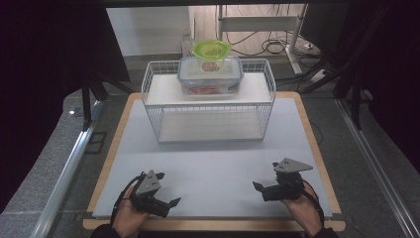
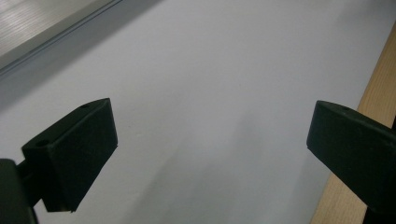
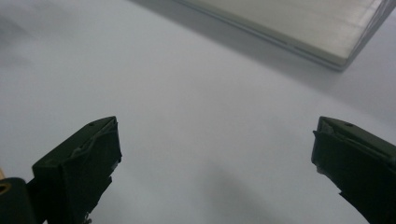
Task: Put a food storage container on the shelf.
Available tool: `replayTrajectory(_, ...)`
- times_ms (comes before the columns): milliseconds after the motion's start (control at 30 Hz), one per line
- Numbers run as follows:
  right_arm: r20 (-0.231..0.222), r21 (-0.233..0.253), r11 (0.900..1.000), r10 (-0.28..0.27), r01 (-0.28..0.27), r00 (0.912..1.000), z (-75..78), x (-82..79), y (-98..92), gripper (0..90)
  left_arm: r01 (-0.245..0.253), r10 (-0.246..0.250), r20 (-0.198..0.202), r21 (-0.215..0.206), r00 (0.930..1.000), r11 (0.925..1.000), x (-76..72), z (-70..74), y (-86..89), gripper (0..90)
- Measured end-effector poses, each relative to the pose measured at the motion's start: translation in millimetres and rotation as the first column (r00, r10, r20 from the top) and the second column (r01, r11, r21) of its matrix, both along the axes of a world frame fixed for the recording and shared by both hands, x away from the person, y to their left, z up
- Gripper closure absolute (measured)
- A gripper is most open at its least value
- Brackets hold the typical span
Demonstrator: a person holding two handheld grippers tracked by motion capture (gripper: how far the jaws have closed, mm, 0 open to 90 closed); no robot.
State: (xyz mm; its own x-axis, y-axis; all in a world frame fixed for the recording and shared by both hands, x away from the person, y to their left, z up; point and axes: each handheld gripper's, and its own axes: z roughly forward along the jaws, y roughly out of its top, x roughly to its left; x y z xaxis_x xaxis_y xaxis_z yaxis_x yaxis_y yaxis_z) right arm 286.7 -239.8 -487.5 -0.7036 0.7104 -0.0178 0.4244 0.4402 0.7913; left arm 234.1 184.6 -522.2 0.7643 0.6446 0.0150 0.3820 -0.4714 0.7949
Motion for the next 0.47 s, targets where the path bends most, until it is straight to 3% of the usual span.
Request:
replayTrajectory(167,-0.035,-0.055,0.998,-0.007,0.005,0.9993,-11.0,-3.1,-6.8,1.1,0.000,0.000,-0.001,0.014,1.0000,0.9999,0.0,-0.9,-0.8,1.8)
replayTrajectory(467,-0.057,-0.069,0.997,-0.019,0.015,0.9982,-15.9,-2.1,-10.9,0.9,-0.004,0.004,-0.001,0.020,1.0000,0.9998,0.9,-1.1,-1.1,1.8)
